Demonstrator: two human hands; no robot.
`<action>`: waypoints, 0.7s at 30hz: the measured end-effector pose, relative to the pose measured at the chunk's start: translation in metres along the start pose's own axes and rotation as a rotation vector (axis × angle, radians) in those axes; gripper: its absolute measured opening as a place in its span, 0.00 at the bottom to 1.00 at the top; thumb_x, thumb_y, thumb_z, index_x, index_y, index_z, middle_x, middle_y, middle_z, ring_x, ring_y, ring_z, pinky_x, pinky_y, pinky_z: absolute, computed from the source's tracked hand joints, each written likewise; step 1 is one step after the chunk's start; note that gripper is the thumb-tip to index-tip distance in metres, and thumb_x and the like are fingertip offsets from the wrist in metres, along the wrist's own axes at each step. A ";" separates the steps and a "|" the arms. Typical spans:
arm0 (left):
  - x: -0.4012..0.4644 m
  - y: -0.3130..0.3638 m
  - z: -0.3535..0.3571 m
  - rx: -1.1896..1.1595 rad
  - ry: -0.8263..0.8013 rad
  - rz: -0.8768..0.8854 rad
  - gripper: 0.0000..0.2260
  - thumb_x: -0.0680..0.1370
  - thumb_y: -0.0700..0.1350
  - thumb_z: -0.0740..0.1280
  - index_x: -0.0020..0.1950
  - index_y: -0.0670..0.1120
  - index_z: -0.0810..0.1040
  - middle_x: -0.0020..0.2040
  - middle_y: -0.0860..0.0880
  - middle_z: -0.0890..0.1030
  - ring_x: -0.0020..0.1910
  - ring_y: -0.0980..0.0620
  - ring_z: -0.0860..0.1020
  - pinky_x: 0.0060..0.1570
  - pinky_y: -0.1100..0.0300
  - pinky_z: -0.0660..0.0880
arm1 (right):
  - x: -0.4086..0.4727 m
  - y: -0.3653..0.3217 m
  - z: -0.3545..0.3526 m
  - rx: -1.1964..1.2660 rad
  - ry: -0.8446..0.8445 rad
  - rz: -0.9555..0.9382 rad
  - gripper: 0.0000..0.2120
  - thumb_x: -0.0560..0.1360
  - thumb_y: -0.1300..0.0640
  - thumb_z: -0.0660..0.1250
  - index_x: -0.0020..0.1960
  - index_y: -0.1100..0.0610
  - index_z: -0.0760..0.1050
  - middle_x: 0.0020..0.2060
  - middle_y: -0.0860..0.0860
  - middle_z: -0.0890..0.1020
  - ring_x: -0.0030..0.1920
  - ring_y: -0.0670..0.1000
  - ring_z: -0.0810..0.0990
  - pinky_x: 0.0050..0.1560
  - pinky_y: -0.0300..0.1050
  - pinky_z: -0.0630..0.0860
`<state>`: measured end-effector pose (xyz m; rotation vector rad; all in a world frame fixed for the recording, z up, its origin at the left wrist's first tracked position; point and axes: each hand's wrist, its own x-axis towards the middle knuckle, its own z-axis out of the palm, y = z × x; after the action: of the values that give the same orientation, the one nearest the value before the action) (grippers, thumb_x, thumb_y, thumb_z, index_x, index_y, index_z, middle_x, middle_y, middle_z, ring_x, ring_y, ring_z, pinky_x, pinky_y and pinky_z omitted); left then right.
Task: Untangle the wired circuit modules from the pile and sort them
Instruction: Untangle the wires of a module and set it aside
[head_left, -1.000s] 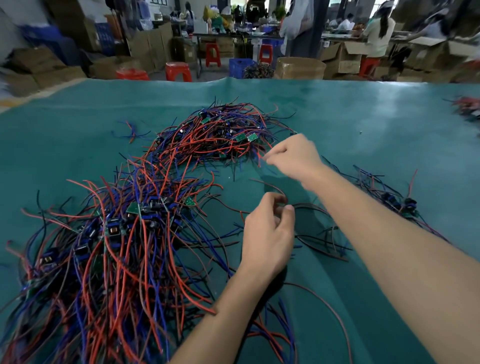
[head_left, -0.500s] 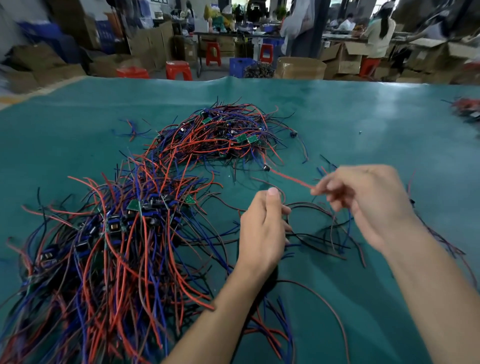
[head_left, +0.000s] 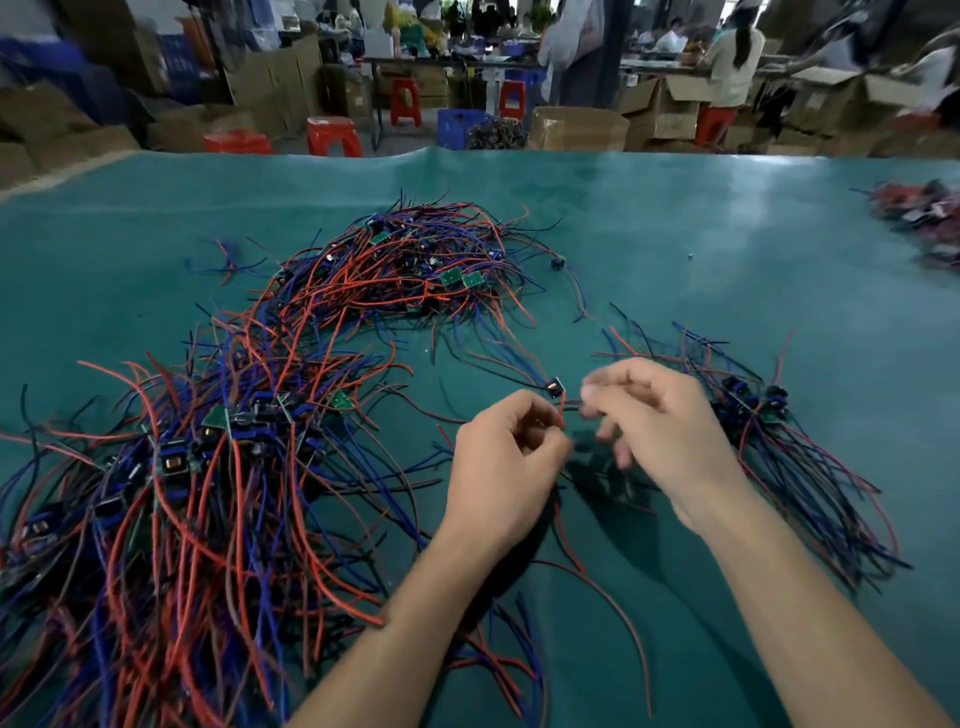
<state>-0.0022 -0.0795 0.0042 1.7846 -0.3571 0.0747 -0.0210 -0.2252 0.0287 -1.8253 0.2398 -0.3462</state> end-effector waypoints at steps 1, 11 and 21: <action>-0.001 0.000 0.000 0.019 -0.029 0.024 0.02 0.71 0.40 0.68 0.39 0.47 0.79 0.29 0.47 0.78 0.28 0.52 0.71 0.34 0.57 0.71 | 0.000 0.001 0.000 0.042 -0.017 0.006 0.10 0.67 0.47 0.73 0.47 0.50 0.83 0.35 0.52 0.85 0.30 0.44 0.80 0.27 0.41 0.72; -0.001 -0.003 0.003 0.008 -0.111 0.044 0.10 0.76 0.52 0.63 0.44 0.48 0.81 0.34 0.52 0.82 0.33 0.51 0.78 0.42 0.49 0.79 | -0.003 -0.009 -0.004 0.465 -0.115 0.154 0.10 0.76 0.68 0.69 0.53 0.57 0.84 0.40 0.56 0.86 0.35 0.49 0.79 0.34 0.37 0.75; -0.002 0.000 0.001 -0.028 0.000 0.069 0.11 0.80 0.54 0.60 0.48 0.50 0.80 0.36 0.57 0.80 0.36 0.57 0.77 0.40 0.56 0.75 | -0.007 -0.013 0.008 0.624 -0.308 0.385 0.13 0.76 0.69 0.55 0.49 0.58 0.76 0.40 0.58 0.81 0.31 0.52 0.78 0.29 0.40 0.74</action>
<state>-0.0041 -0.0805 0.0037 1.7448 -0.4179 0.1174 -0.0246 -0.2122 0.0384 -1.1605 0.2299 0.1281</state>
